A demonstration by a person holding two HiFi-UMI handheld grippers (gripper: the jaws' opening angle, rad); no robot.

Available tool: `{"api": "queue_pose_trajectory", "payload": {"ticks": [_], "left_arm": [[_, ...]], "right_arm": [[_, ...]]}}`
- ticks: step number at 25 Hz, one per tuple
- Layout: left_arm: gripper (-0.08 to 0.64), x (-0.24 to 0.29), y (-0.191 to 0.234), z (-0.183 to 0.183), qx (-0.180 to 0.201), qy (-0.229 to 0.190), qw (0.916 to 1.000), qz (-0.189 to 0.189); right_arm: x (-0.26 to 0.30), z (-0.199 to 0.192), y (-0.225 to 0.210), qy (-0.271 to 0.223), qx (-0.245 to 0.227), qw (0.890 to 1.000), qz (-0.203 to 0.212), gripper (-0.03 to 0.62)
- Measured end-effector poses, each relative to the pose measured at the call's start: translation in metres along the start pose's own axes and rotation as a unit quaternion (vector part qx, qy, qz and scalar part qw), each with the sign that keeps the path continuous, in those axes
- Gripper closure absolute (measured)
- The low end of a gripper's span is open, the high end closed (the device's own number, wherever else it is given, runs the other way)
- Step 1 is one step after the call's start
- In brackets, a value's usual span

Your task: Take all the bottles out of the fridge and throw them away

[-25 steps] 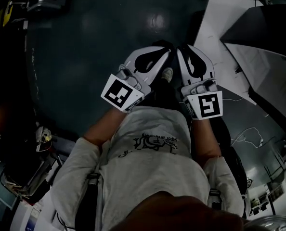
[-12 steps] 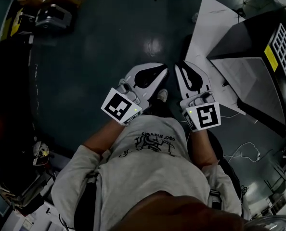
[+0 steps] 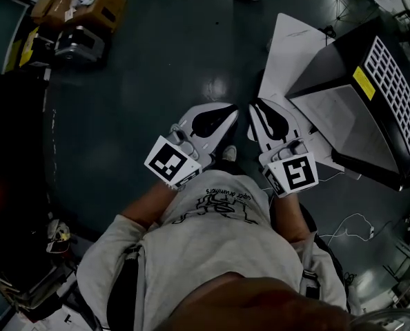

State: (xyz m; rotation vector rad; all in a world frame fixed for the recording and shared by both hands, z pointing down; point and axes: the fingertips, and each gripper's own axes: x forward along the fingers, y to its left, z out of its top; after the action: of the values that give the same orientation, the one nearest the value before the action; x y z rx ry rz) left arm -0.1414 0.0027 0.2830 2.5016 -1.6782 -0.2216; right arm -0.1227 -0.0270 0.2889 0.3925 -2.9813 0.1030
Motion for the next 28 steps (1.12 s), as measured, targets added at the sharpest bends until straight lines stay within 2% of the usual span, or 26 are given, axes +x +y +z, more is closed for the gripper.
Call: {"api": "queue_pose_trajectory", "payload": {"ticks": [4,11,22,28], "left_arm": [[0.551,0.001,-0.009,0.012,0.003,-0.005,0.9999,-0.012],[0.551,0.004,-0.028,0.027,0.005,-0.013,0.9992,-0.037],[0.551,0.001,-0.041,0.040,0.002,-0.014,0.9981,-0.059],[0.552,0.002,-0.046,0.047,0.004,-0.019,0.9977,-0.065]], "right_arm": [[-0.009,0.014,0.004,-0.004,0.006,1.000,0.001,0.543],[-0.023,0.037,0.010,-0.012,-0.015,1.000,0.010,0.545],[-0.042,0.048,0.021,-0.015,-0.007,1.000,0.009,0.549],[-0.046,0.056,0.022,-0.025,-0.019,1.000,-0.002,0.580]]}}
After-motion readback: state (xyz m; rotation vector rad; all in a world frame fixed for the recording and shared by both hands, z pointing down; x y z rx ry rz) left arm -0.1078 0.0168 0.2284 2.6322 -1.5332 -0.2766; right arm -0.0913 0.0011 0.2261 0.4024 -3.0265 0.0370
